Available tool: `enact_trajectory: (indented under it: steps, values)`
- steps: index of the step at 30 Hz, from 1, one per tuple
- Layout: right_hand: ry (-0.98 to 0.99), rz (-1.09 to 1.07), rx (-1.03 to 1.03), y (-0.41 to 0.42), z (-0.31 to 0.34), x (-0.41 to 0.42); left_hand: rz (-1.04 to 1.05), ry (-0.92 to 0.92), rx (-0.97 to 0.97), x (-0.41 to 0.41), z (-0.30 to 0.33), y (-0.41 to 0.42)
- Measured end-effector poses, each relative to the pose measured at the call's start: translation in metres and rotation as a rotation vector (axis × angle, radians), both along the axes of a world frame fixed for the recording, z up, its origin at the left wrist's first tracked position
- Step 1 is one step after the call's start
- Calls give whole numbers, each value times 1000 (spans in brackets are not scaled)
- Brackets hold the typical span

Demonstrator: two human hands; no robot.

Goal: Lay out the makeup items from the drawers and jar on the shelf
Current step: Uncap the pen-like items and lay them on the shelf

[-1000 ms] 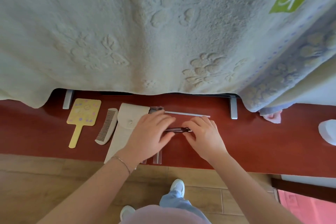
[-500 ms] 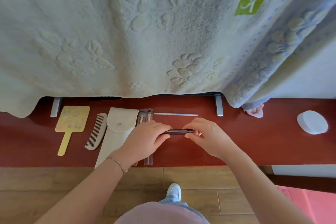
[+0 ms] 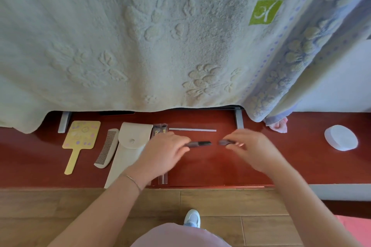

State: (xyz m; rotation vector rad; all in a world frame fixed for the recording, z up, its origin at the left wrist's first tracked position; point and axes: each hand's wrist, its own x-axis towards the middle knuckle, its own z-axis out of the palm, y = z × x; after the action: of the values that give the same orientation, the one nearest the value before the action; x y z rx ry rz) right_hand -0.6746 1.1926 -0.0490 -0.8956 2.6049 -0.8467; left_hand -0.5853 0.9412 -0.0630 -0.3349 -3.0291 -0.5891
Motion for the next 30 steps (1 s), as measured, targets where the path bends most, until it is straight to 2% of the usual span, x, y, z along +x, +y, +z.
enact_trajectory:
  steps: [3, 5, 9, 12, 17, 30]
  values:
    - [-105, -315, 7, 40, 15, -19, 197, -102, 44, 4, -2, -42]
    - [-100, -366, 21, 40, 11, -26, 199, -55, 56, 4, -6, -52]
    - [-83, -253, 67, -1, -26, -18, 82, 24, -11, -5, -21, -23]
    - [47, -186, 147, -15, -51, -14, 20, 35, -29, -9, -38, -10]
    - [232, -64, 80, -20, -81, -13, 57, -17, -25, -18, -63, 1]
    - [225, 5, 85, -11, -92, -13, 139, -98, 26, -24, -82, 9]
